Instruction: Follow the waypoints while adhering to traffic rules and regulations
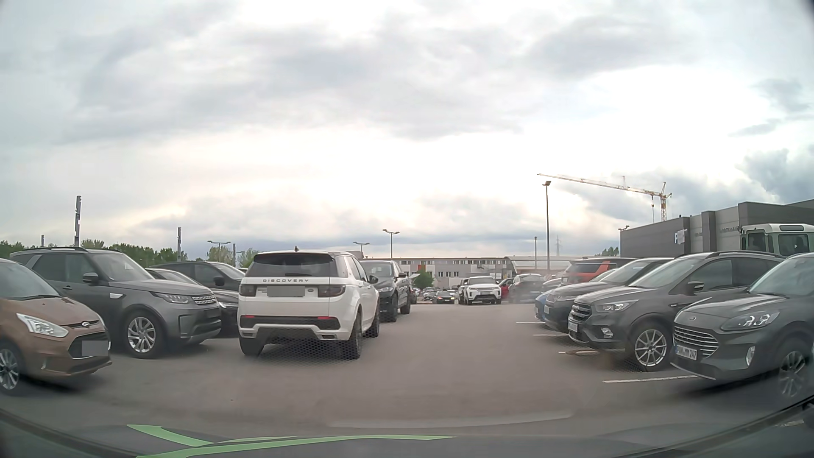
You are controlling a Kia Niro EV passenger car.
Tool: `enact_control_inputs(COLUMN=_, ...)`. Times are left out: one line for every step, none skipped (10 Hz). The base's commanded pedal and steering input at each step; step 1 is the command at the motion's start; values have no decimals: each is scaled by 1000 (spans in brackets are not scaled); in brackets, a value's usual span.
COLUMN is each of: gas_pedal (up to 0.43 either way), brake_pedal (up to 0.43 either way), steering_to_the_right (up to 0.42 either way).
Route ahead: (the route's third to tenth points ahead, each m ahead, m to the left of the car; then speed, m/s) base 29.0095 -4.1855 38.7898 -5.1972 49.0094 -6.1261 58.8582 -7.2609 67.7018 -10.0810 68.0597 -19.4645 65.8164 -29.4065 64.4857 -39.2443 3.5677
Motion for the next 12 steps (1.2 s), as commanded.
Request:
enact_control_inputs(gas_pedal=0, brake_pedal=0, steering_to_the_right=118)
enact_control_inputs(gas_pedal=0, brake_pedal=0, steering_to_the_right=116)
enact_control_inputs(gas_pedal=0, brake_pedal=0, steering_to_the_right=112)
enact_control_inputs(gas_pedal=0, brake_pedal=0, steering_to_the_right=107)
enact_control_inputs(gas_pedal=0, brake_pedal=0, steering_to_the_right=98)
enact_control_inputs(gas_pedal=0, brake_pedal=0, steering_to_the_right=89)
enact_control_inputs(gas_pedal=0, brake_pedal=0, steering_to_the_right=77)
enact_control_inputs(gas_pedal=0, brake_pedal=0, steering_to_the_right=66)
enact_control_inputs(gas_pedal=0, brake_pedal=0, steering_to_the_right=58)
enact_control_inputs(gas_pedal=0, brake_pedal=0, steering_to_the_right=49)
enact_control_inputs(gas_pedal=0, brake_pedal=0, steering_to_the_right=42)
enact_control_inputs(gas_pedal=0, brake_pedal=0, steering_to_the_right=35)
